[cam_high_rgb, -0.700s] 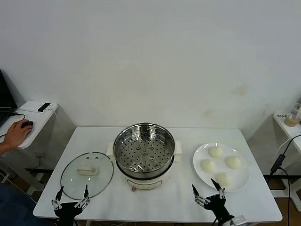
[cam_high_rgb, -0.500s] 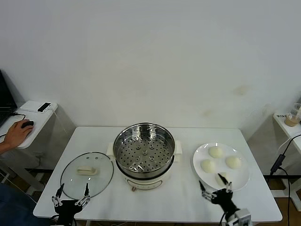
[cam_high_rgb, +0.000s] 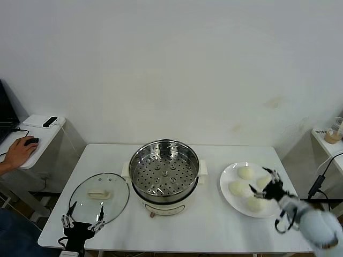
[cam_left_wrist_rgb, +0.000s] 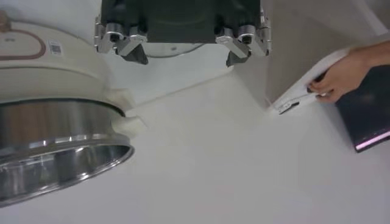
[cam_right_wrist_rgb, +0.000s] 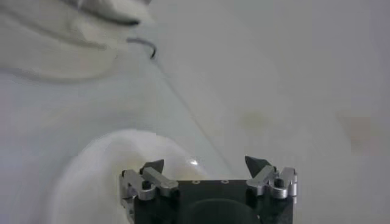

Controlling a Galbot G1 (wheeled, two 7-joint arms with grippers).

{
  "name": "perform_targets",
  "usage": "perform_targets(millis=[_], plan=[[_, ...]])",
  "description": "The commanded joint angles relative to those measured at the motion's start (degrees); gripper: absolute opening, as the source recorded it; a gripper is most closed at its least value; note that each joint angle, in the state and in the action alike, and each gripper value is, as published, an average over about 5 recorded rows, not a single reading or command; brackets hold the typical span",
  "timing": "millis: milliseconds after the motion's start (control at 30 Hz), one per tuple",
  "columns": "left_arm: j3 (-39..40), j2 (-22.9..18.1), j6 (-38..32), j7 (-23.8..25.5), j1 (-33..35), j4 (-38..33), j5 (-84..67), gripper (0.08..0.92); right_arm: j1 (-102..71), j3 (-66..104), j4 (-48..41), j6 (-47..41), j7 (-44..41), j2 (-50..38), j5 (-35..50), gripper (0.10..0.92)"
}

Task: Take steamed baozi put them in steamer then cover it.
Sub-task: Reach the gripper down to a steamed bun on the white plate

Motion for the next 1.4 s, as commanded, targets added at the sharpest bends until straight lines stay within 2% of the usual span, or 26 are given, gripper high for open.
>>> perform_targets(millis=[33, 233, 433, 733, 1100, 1400], plan=[[-1.2, -0.4, 1.0, 2.4, -0.2, -0.7, 3.8, 0.823, 32.4, -20.1, -17.0, 2.4, -22.4, -13.3, -10.6, 0.823], [-2.7, -0.3, 1.0, 2.5, 0.0, -1.4, 3.7, 0.823, 51.4, -41.4, -26.9, 3.4, -33.6, -12.3, -6.6, 0.823], [-3.3, -0.2, 1.0, 2.5, 0.0, -1.7, 3.6, 0.823, 59.9, -54.8, -31.8, 2.2, -38.6, -8.7, -3.1, 0.823], [-4.4, -0.6, 1.0, 2.5, 0.1, -2.2, 3.6, 0.823, 62.0, -58.0, -41.1, 0.9, -36.6, -0.2, -6.8, 0.823], [-5.3, -0.8, 0.9, 2.5, 0.8, -2.7, 3.6, 0.823, 60.6, -57.2, -49.1, 0.7, -32.5, 5.8, -12.0, 0.823], [-6.1, -0.7, 0.8, 2.5, 1.2, -2.7, 3.6, 0.823, 61.2, -55.9, -54.5, 0.8, -30.9, 10.4, -12.9, 0.823]])
